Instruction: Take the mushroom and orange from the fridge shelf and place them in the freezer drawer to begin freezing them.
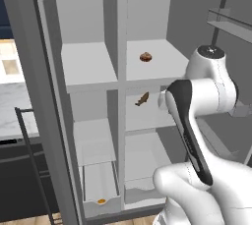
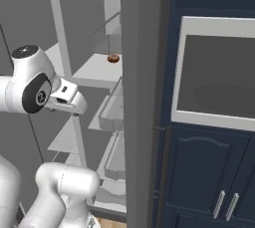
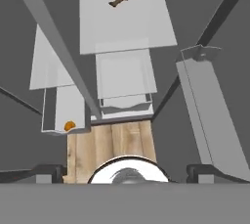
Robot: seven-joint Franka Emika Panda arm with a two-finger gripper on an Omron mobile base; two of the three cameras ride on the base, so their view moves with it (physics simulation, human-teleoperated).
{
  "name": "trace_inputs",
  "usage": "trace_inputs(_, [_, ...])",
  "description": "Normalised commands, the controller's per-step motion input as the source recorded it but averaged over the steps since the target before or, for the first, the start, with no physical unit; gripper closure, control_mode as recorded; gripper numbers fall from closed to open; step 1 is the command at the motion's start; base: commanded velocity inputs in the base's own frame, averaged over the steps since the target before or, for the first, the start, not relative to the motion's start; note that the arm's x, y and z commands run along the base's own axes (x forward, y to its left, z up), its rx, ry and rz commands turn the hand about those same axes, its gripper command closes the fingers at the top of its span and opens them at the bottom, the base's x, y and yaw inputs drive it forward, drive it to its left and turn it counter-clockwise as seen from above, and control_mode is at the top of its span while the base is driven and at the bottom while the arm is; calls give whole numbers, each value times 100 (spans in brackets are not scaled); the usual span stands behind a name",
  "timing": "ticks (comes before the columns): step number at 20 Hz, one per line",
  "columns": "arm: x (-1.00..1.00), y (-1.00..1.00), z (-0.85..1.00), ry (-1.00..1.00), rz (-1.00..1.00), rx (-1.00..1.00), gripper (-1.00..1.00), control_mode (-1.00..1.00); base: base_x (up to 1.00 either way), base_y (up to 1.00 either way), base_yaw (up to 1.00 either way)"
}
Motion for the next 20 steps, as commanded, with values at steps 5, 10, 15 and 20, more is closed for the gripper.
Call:
trace_inputs(5, [40,-17,24,-27,-2,0,-100,-100,0,0,0])
trace_inputs(10, [34,-28,24,-18,-1,0,-100,-100,0,0,0])
trace_inputs(15, [77,0,14,-1,-1,0,-100,-100,0,0,0])
trace_inputs(20, [76,0,28,3,0,0,-100,-100,0,0,0])
